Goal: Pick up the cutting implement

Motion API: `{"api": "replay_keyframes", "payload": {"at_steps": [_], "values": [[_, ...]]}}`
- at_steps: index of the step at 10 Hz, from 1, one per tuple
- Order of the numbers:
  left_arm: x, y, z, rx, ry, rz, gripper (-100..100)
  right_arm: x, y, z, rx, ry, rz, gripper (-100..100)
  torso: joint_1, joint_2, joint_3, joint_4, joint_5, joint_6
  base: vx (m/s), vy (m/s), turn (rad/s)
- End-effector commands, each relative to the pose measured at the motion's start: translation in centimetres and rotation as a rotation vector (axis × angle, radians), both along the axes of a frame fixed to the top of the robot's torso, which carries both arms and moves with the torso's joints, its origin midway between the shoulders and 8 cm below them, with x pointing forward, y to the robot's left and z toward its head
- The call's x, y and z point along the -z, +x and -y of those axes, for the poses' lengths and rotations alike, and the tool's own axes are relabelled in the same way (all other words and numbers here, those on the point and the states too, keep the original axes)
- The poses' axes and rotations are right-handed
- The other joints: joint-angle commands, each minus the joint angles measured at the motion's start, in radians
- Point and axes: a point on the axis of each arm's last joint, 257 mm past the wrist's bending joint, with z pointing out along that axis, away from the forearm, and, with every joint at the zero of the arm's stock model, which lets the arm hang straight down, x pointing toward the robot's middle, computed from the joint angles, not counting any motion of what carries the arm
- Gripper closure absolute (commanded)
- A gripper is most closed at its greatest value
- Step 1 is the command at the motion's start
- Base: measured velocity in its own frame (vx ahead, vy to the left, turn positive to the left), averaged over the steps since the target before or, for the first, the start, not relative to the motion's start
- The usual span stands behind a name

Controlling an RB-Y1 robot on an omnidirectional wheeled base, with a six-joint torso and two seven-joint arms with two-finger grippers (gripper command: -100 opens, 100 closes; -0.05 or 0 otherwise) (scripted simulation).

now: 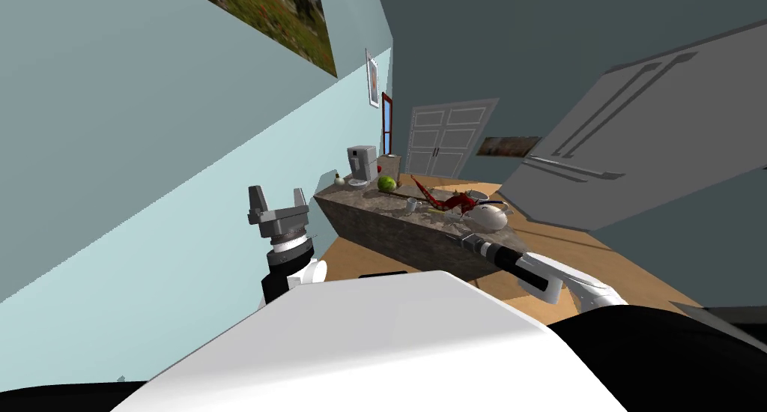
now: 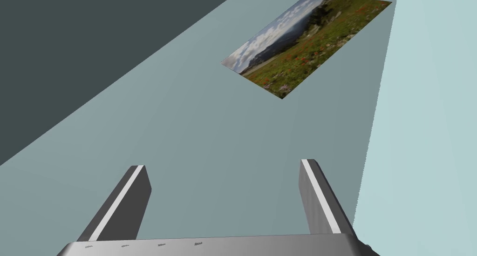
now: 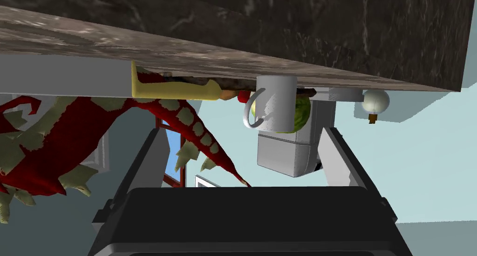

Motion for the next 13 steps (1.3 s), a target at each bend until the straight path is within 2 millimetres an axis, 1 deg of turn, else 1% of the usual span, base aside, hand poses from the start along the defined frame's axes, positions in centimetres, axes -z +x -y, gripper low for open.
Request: {"api": "replay_keyframes", "payload": {"at_steps": [1,2,4,5,6,7,10,13], "values": [[0.0,0.0,0.0,0.0,0.0,0.0,0,0.4,-0.4,1.9,-0.01,-0.065,-0.023,-100,0.0,0.0,0.0,0.0,0.0,0.0,0.063,0.043,0.063],[0.0,0.0,0.0,0.0,0.0,0.0,0,0.4,-0.4,1.9,-0.01,-0.065,-0.023,-100,0.0,0.0,0.0,0.0,0.0,0.001,0.024,0.024,-0.008],[0.0,0.0,0.0,0.0,0.0,0.0,0,1.2,-1.6,5.4,-0.056,-0.211,-0.077,-100,-0.001,0.002,0.001,0.0,0.0,0.0,0.053,0.04,0.137],[0.0,0.0,0.0,0.0,0.0,0.0,0,1.1,-1.7,6.1,-0.054,-0.227,-0.085,-100,0.0,0.0,0.0,0.0,0.0,0.0,0.068,0.029,0.058],[0.0,0.0,0.0,0.0,0.0,0.0,0,1.3,-2.3,7.9,-0.081,-0.302,-0.114,-100,-0.001,0.0,0.0,0.0,0.0,0.001,0.059,0.028,0.121],[0.0,0.0,0.0,0.0,0.0,0.0,0,1.4,-2.4,8.2,-0.077,-0.305,-0.117,-100,-0.001,0.0,0.0,0.0,0.0,0.0,0.046,0.017,0.058],[0.0,0.0,0.0,0.0,0.0,0.0,0,1.5,-4.8,14.0,-0.146,-0.517,-0.215,-100,-0.002,-0.001,-0.001,0.0,0.0,0.0,0.081,0.028,0.145],[0.0,0.0,0.0,0.0,0.0,0.0,0,0.7,-7.1,19.1,-0.21,-0.69,-0.306,-100,-0.001,-0.002,-0.001,-0.001,0.0,0.0,0.09,0.032,0.135]]}}
